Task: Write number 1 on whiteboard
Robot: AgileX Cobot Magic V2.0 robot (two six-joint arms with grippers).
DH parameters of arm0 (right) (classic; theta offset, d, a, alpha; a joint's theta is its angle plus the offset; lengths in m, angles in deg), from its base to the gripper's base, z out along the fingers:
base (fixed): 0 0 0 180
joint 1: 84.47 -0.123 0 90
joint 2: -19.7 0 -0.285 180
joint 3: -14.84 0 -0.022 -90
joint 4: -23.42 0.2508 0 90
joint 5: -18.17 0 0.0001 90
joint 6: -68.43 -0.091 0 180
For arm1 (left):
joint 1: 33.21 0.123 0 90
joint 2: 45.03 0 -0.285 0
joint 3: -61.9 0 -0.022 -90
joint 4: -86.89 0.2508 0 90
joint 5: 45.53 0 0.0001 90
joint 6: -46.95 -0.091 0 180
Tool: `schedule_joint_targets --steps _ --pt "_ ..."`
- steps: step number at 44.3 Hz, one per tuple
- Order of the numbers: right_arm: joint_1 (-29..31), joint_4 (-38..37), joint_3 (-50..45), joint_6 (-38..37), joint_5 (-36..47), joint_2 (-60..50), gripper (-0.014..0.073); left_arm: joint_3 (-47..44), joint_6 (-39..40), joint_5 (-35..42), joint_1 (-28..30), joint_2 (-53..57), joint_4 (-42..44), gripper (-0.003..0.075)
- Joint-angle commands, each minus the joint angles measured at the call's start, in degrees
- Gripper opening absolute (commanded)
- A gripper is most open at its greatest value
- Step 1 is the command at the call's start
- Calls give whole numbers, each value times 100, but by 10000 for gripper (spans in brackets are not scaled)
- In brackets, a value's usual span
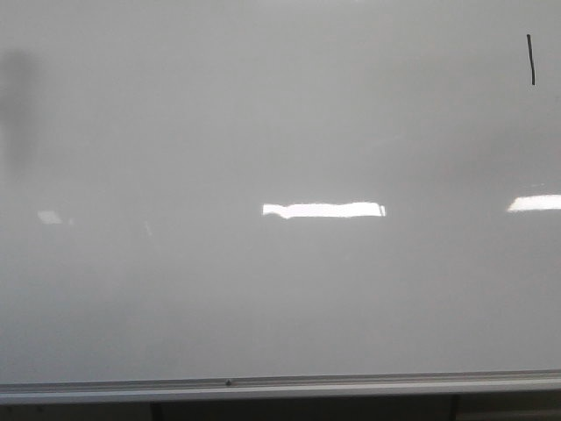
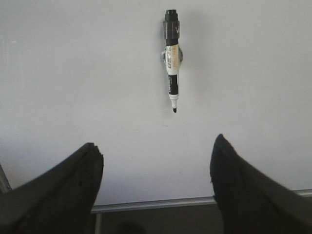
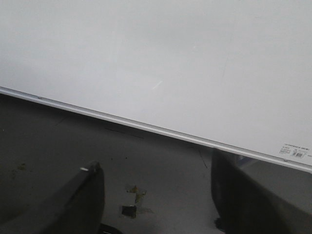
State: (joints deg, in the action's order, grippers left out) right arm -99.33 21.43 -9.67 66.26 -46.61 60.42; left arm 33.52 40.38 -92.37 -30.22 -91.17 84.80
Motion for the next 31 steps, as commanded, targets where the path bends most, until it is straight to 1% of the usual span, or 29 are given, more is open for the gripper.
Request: schedule_joint_targets --steps 1,8,11,14,15,16,17,22,28,29,31 --pt "23 -78 -90 -165 528 -218 496 209 88 264 10 232 -121 463" --pt "23 -106 -326 -165 734 -541 495 209 88 249 10 414 -150 461" --pt "23 -181 -357 -165 741 -610 468 209 88 239 10 424 -150 445" --pt "23 -232 -358 -165 741 -643 385 209 88 239 -1 424 -150 391" --pt "23 -254 -358 -165 741 -651 340 209 88 239 -10 424 -150 353" --pt "23 -261 -358 -165 746 -651 306 209 88 239 -24 424 -150 337" --pt "23 -267 -358 -165 746 -655 259 209 88 239 -54 424 -150 303" --pt "23 -267 -358 -165 760 -655 90 209 88 249 -195 424 -150 161" --pt "23 -267 -358 -165 760 -655 -57 209 88 249 -534 424 -83 20" --pt "23 -267 -358 -165 760 -655 -74 209 88 237 -594 424 -38 3" --pt "23 -267 -358 -165 760 -655 -65 209 88 185 -717 424 70 -18"
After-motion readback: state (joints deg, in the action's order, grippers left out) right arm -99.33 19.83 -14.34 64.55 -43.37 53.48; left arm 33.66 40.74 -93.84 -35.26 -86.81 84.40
